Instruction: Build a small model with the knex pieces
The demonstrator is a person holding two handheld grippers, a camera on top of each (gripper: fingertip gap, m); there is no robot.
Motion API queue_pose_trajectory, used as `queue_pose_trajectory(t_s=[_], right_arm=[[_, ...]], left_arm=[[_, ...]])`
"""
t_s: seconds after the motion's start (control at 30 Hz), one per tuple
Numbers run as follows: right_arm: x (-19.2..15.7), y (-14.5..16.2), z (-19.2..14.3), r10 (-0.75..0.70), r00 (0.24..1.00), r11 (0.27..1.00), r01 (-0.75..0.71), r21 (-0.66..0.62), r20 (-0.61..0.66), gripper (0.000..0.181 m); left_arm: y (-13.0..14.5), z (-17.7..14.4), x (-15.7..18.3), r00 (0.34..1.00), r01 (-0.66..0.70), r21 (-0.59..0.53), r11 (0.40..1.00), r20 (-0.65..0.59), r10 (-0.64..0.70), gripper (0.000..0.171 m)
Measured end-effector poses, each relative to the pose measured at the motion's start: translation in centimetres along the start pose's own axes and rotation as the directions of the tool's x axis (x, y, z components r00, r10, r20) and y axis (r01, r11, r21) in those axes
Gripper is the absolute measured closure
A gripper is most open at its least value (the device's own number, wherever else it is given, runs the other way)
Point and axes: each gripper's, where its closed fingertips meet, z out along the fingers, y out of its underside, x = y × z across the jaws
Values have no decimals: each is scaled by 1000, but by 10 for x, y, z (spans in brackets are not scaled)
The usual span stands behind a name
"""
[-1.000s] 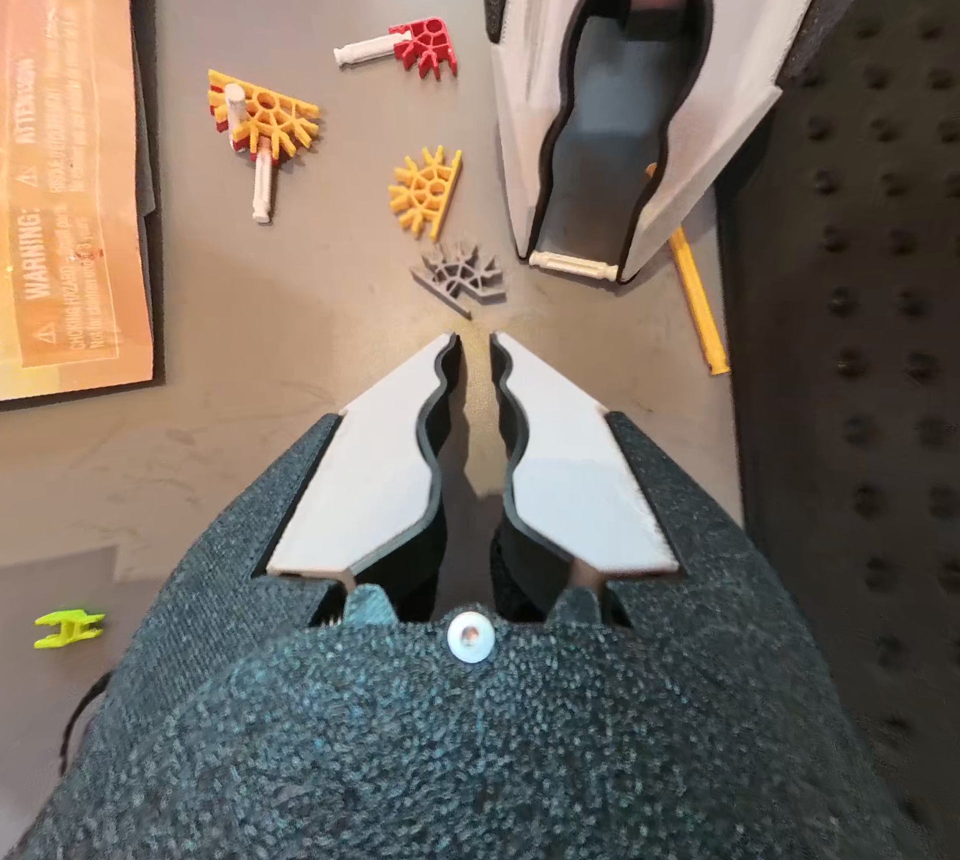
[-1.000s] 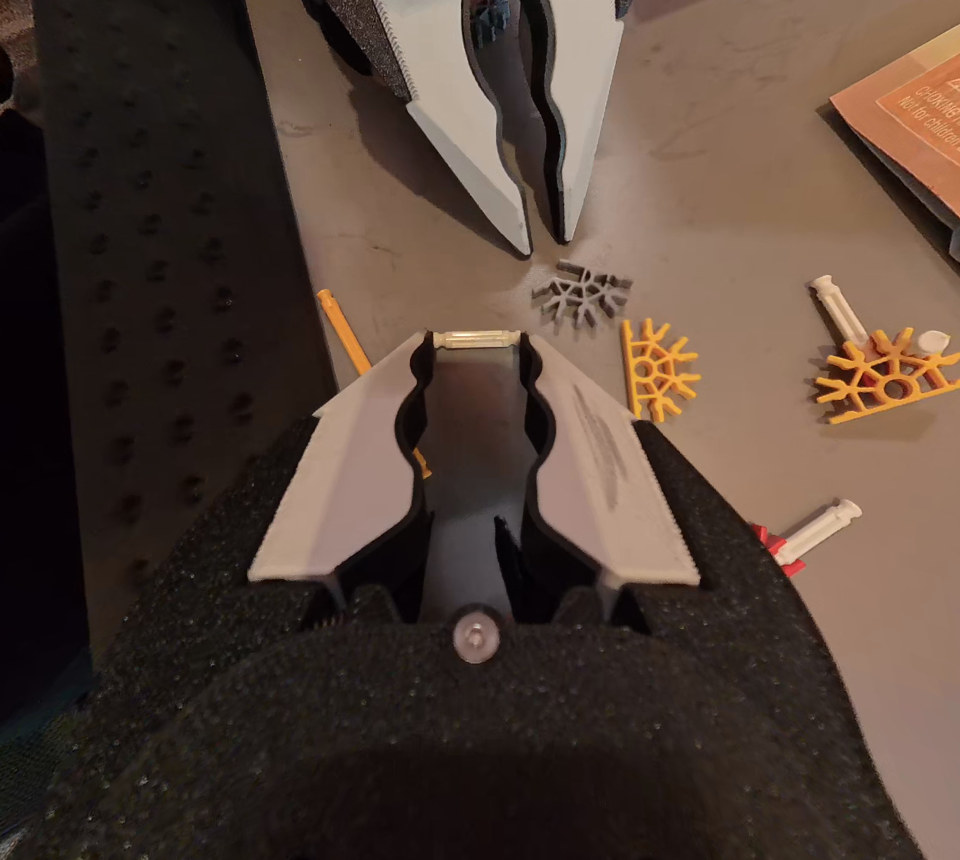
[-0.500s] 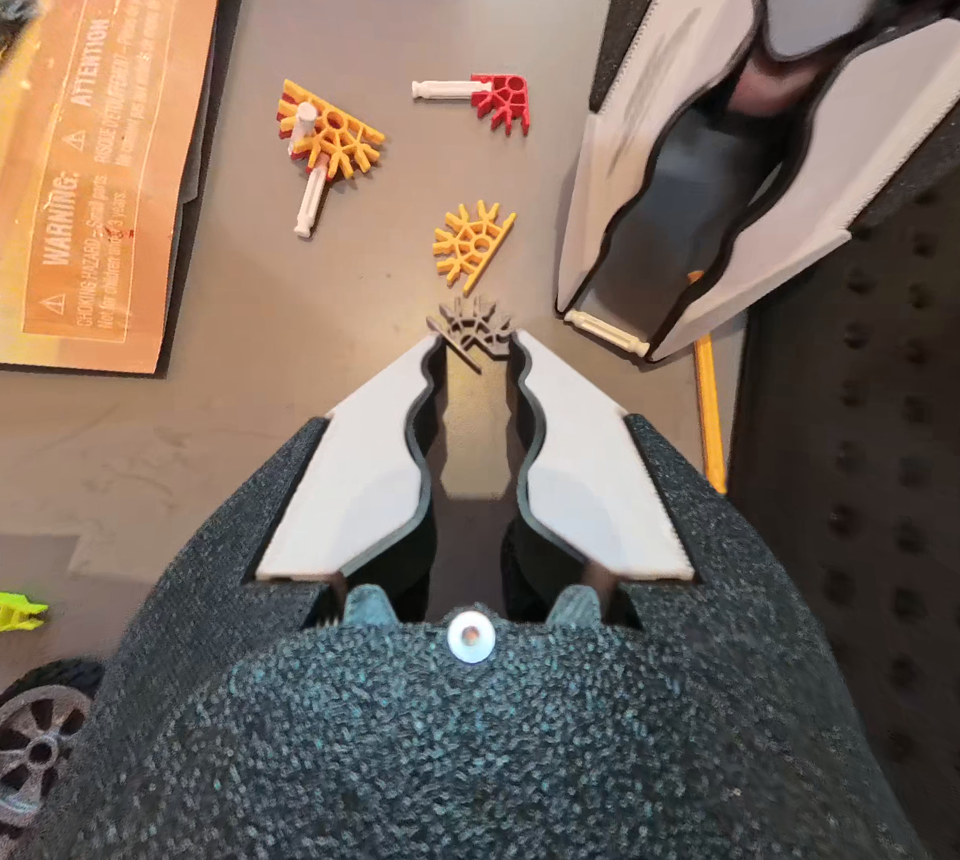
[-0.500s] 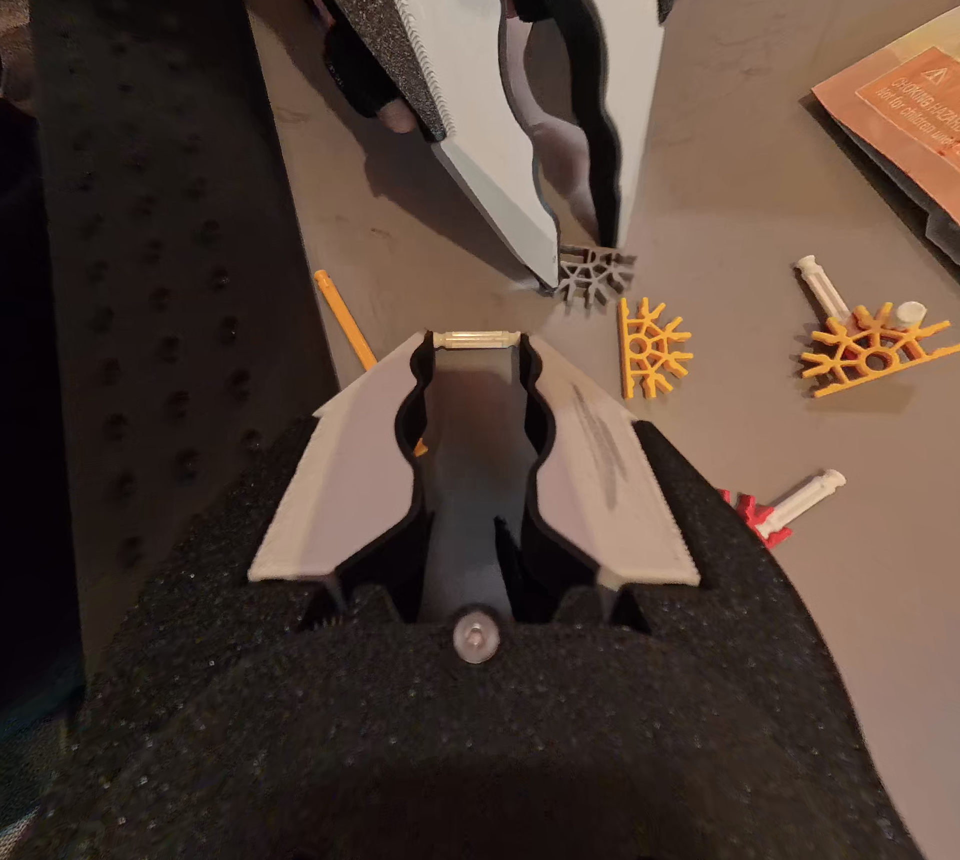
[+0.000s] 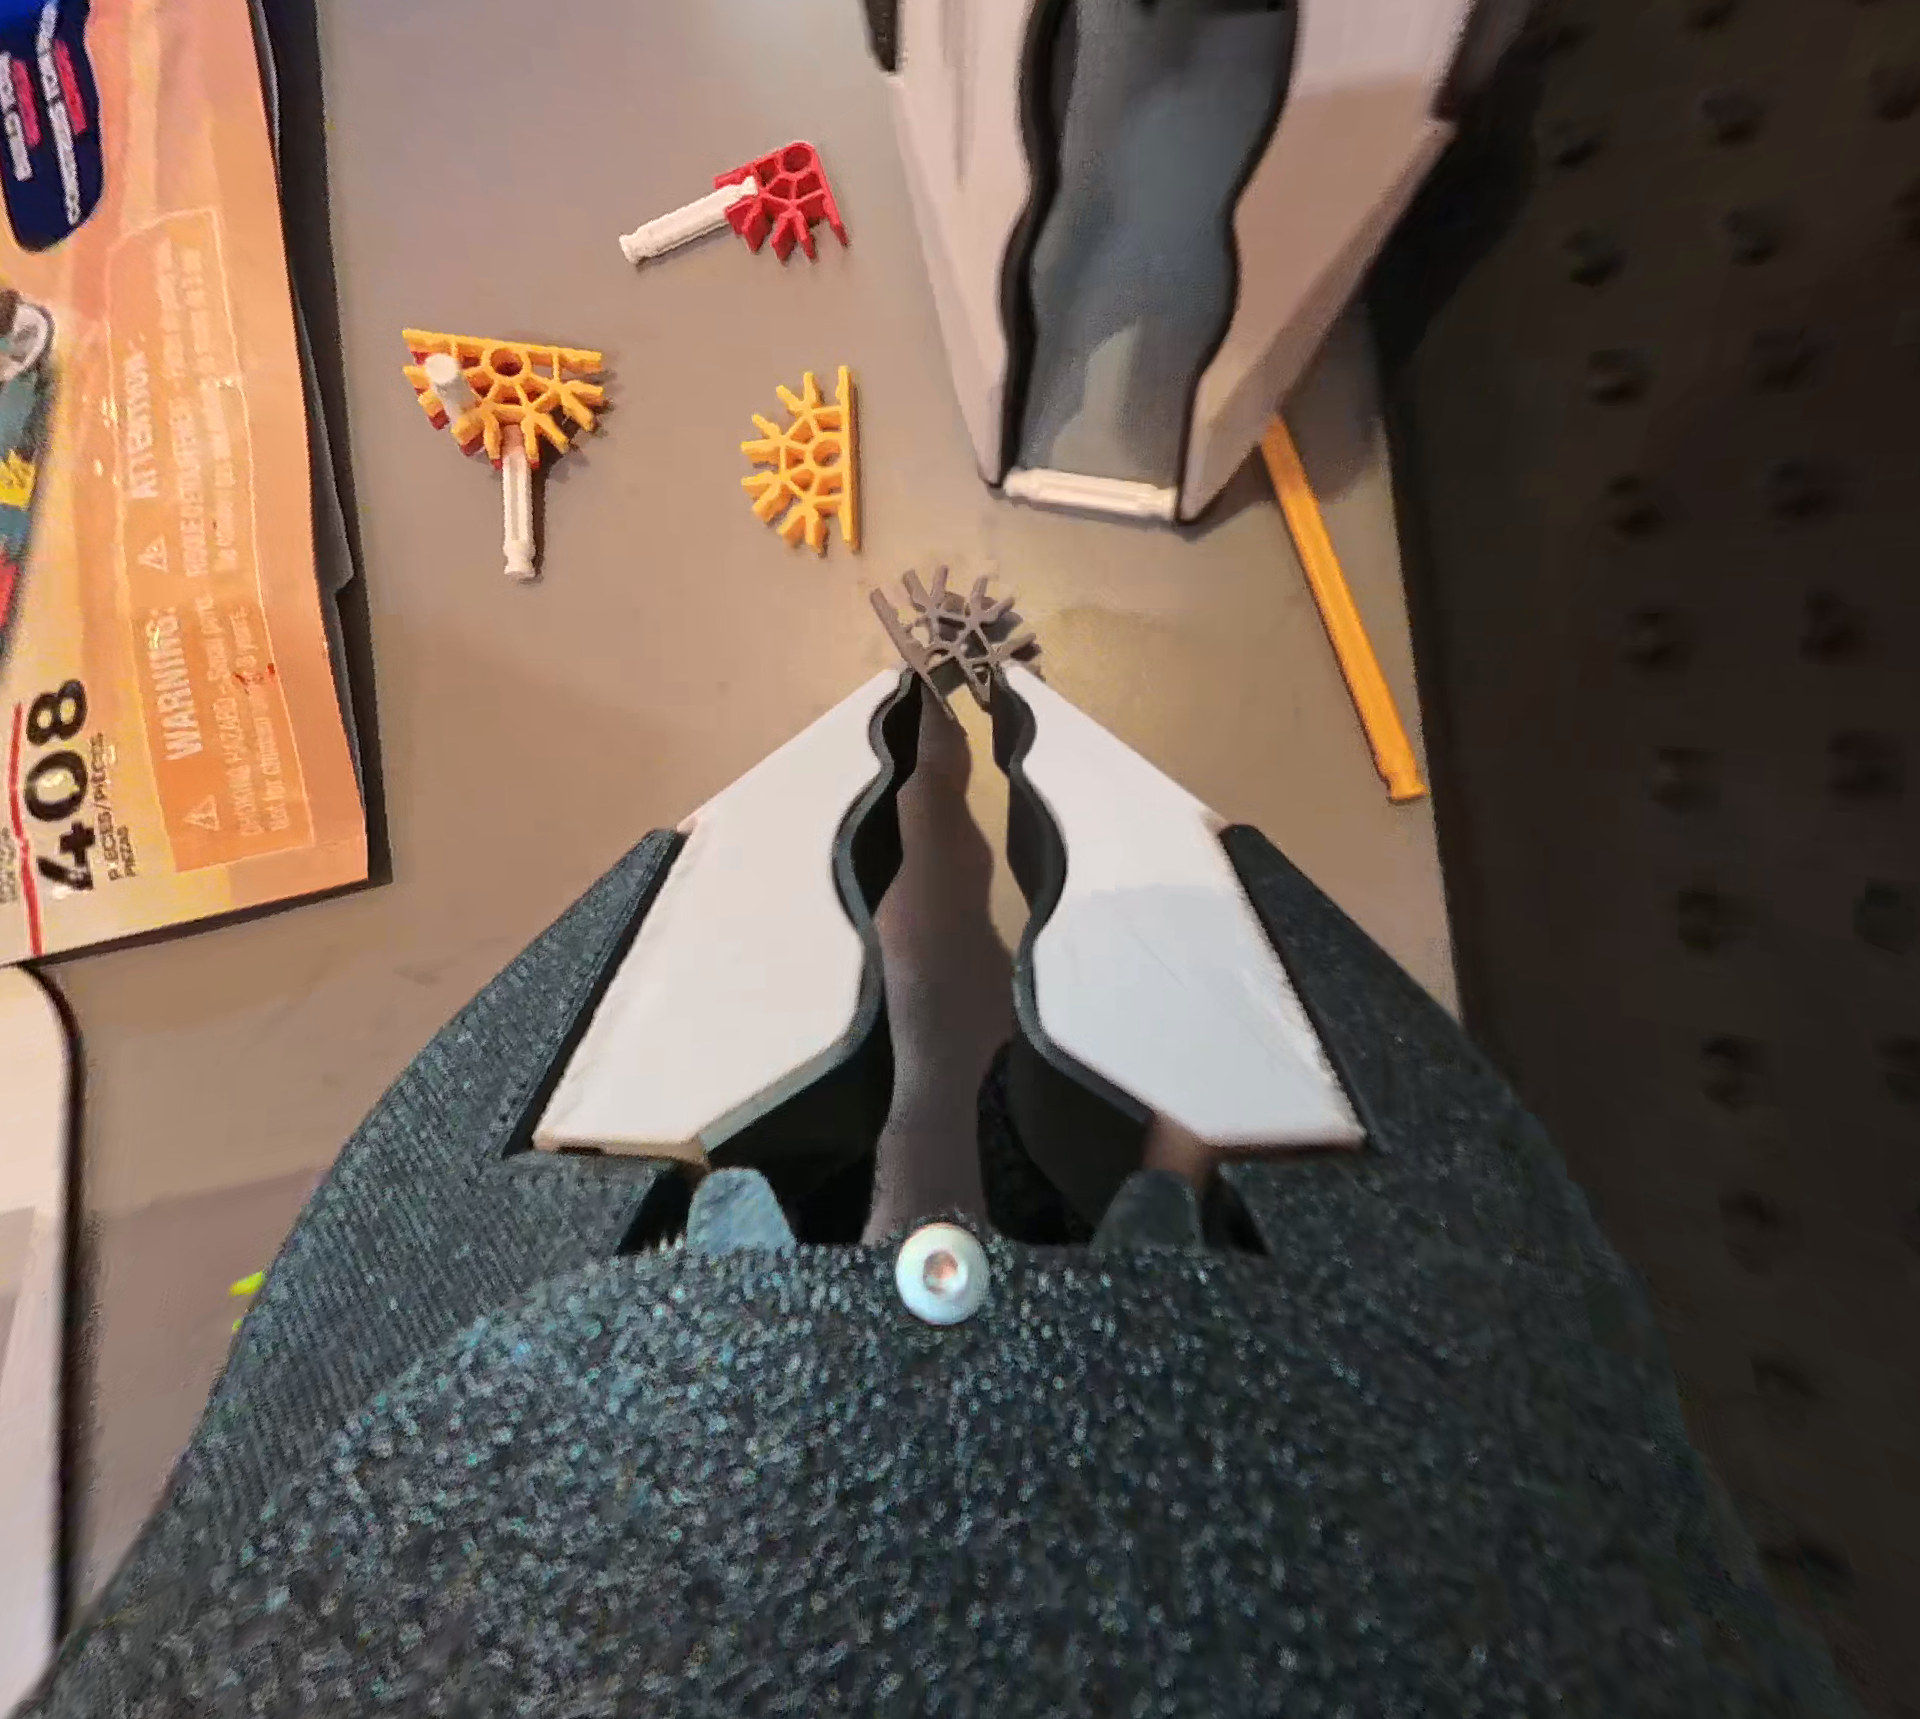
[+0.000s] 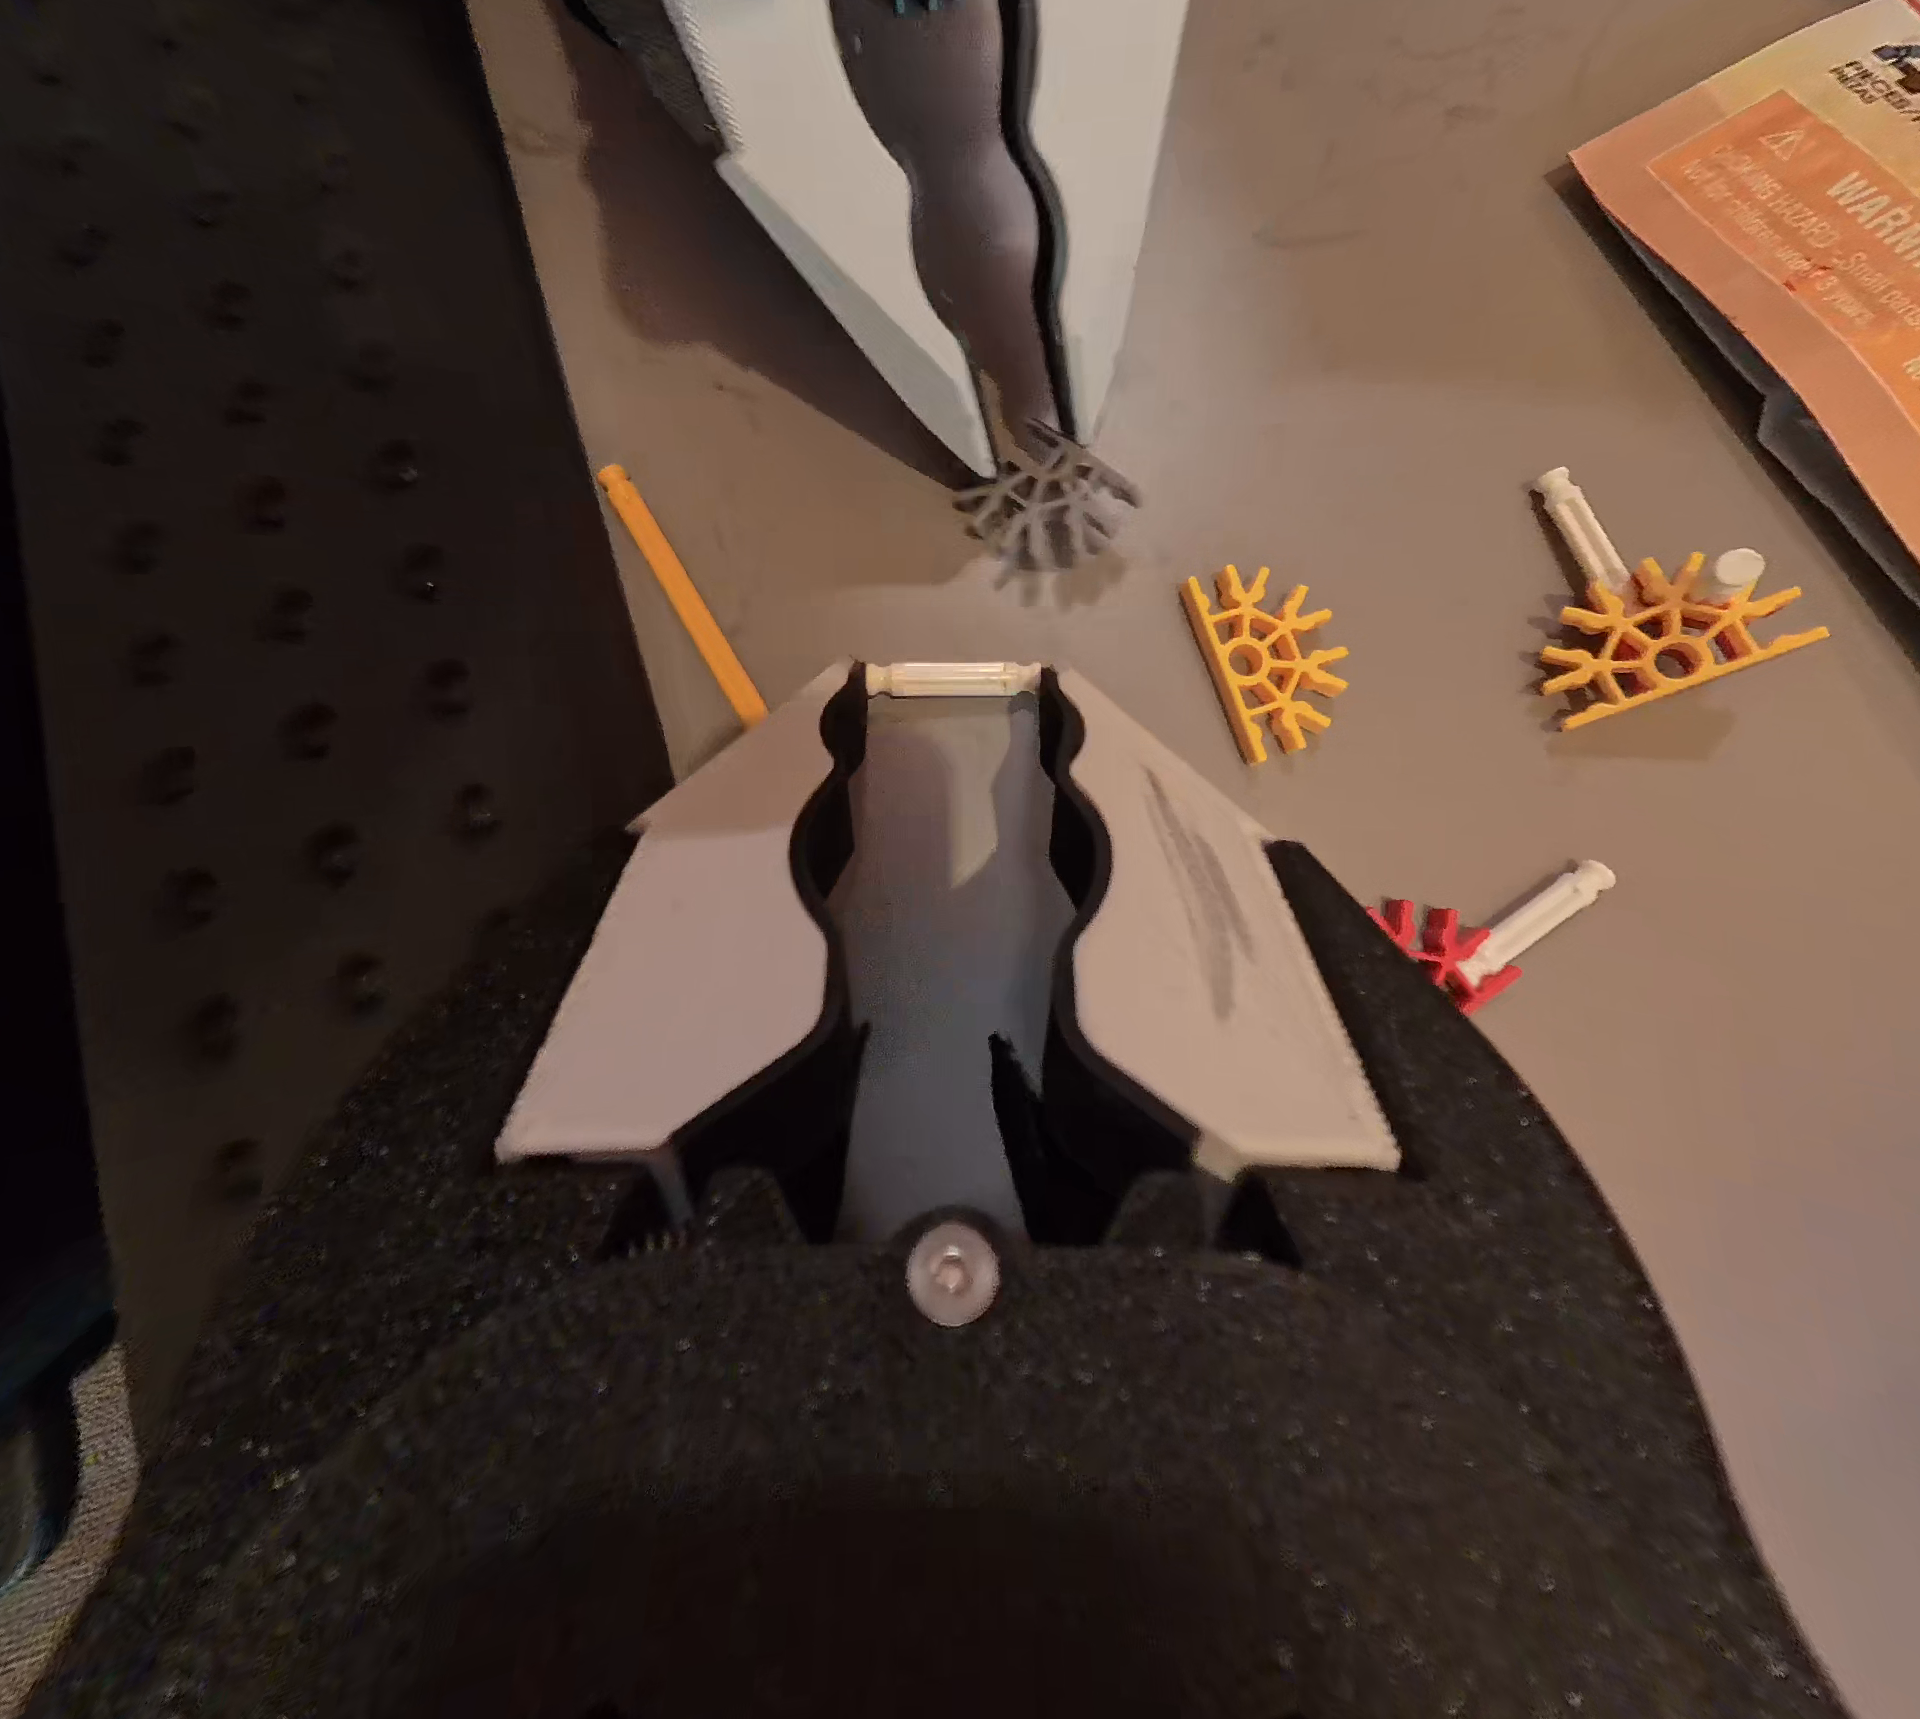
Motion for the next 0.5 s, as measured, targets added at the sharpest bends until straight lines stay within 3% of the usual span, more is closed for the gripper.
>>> queue_pose_trajectory(t_s=[0.13, 0.23, 0.37, 0.5], right_arm=[[2, -2, 2, -23, 999, 1000, 23, -19, -24, 149], [3, -12, -2, 5, 1000, 1000, -4, 27, -11, 149], [6, -28, -6, 81, 997, 992, -83, 97, 16, 148], [8, -22, 3, 62, 998, 998, -62, 31, 4, 148]], left_arm=[[2, -5, -1, 988, -130, -19, 991, 86, 131, 160], [3, -8, -1, 938, -279, -61, 958, 195, 286, 160], [-1, -9, 6, 824, -466, -100, 879, 313, 472, 160], [-3, -9, 7, 733, -559, -138, 817, 378, 565, 160]])
